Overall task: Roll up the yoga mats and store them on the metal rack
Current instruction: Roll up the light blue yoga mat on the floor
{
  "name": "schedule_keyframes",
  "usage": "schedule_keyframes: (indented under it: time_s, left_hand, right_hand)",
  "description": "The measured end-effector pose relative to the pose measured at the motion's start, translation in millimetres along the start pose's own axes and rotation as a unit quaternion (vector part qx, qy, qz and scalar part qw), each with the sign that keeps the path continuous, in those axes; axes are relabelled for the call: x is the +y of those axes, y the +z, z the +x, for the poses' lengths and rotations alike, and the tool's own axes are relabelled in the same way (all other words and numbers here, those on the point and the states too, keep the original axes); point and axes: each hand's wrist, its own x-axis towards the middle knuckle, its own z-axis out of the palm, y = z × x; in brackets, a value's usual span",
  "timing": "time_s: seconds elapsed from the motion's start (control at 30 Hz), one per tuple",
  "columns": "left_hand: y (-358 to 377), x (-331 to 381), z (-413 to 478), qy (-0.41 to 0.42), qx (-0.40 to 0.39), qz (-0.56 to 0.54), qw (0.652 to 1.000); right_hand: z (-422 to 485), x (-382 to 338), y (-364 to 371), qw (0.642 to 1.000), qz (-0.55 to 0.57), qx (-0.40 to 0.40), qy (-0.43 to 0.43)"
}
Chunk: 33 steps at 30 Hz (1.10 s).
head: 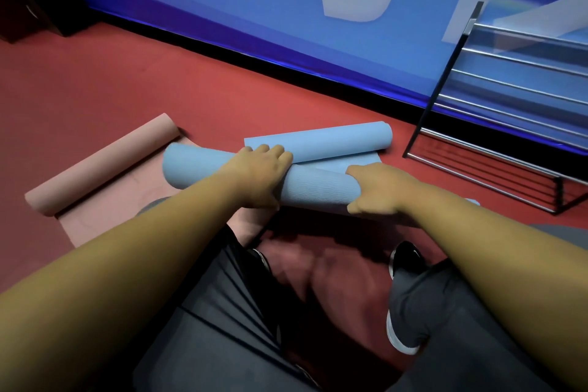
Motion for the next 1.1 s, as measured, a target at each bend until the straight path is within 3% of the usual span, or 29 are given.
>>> schedule_keyframes:
  time_s: [0.1,0.2,0.33,0.57,0.7,0.8,0.97,1.1]
  left_hand:
    - [-3,2,2,-0.019,-0.005,-0.027,0.999]
    - [-6,-4,4,-0.042,-0.051,-0.109,0.992]
    - [-6,-5,3,-0.046,-0.100,-0.138,0.984]
    - [-4,7,7,-0.026,-0.033,-0.007,0.999]
    - [-9,3,11,-0.042,-0.049,-0.085,0.994]
    - [-10,1,12,-0.035,-0.065,-0.127,0.989]
    - [-6,1,13,-0.035,-0.075,-0.153,0.985]
    - [-4,8,12,-0.015,-0.051,-0.034,0.998]
  right_hand:
    - [2,2,0,1.000,0.009,-0.003,-0.008]
    - [4,0,6,0.998,-0.039,0.044,-0.029]
    - [9,-3,10,0.993,-0.065,0.084,-0.044]
    - [9,0,-3,0.999,0.045,0.017,-0.016]
    - [9,-1,1,0.999,-0.017,0.030,-0.027]
    - [9,-4,6,0.991,-0.102,0.082,-0.035]
    - [9,-7,-2,0.994,-0.059,0.087,-0.024]
    - [6,-4,-13,0.998,-0.021,0.056,-0.010]
